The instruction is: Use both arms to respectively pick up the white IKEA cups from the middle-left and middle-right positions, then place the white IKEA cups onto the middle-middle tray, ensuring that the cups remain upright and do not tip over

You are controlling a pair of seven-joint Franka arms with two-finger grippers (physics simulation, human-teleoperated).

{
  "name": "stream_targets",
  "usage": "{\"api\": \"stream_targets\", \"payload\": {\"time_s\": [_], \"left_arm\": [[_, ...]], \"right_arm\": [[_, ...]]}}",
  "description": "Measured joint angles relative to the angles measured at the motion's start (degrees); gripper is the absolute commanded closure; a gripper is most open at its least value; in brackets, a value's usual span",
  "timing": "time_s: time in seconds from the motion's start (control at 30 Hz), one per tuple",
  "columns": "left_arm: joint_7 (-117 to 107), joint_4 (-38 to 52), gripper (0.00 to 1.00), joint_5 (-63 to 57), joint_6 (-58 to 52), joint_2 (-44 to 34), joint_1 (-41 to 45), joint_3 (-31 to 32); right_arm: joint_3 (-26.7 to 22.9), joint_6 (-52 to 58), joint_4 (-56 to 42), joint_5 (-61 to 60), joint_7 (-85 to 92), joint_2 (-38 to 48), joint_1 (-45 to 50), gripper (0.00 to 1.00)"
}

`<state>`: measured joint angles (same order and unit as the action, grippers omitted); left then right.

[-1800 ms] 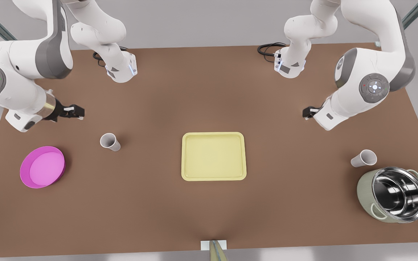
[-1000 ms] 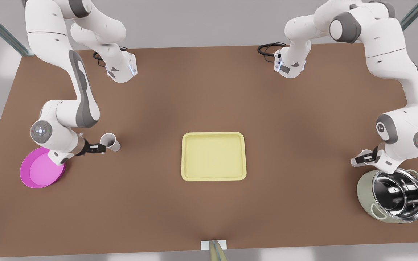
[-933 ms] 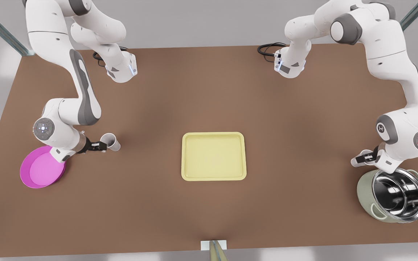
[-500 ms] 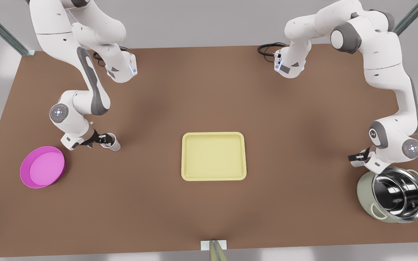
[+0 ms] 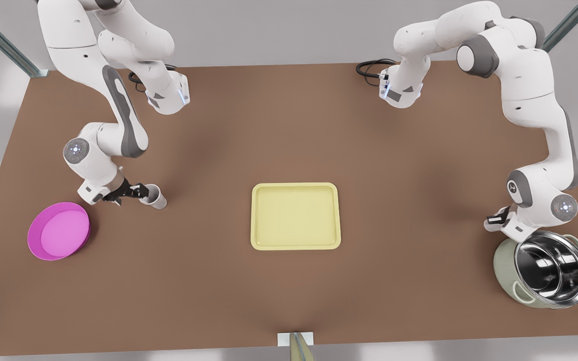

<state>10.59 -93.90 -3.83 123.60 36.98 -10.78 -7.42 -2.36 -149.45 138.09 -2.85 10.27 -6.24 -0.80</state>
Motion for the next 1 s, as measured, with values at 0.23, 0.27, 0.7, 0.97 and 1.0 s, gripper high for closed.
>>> {"api": "stream_targets", "payload": {"time_s": [0.23, 0.27, 0.7, 0.97, 1.0], "left_arm": [[-2.3, -4.9, 0.79, 0.5, -4.8, -6.9, 8.2, 2.9], [-3.1, -5.0, 0.79, 0.6, -5.3, -7.1, 11.4, 3.7], [-27.6, 16.6, 0.79, -0.9, -10.0, 5.1, 39.6, 15.0], [-39.5, 16.6, 0.5, -0.9, -7.4, 8.8, 41.8, 15.1], [-40.6, 16.6, 0.44, -0.9, -7.3, 9.0, 41.8, 15.1]], "right_arm": [[0.1, -0.7, 1.1, 0.0, 2.0, -2.8, 0.2, 0.0], [0.1, -0.9, 1.0, 0.1, 2.3, -3.5, 0.3, 0.0], [0.2, -0.6, -2.1, -0.3, 5.5, -6.9, 0.6, 0.79], [0.3, 8.3, -16.3, -3.2, 6.7, -9.0, 5.6, 0.79], [0.3, 9.0, -17.7, -4.8, 6.4, -10.2, 8.0, 0.79]]}}
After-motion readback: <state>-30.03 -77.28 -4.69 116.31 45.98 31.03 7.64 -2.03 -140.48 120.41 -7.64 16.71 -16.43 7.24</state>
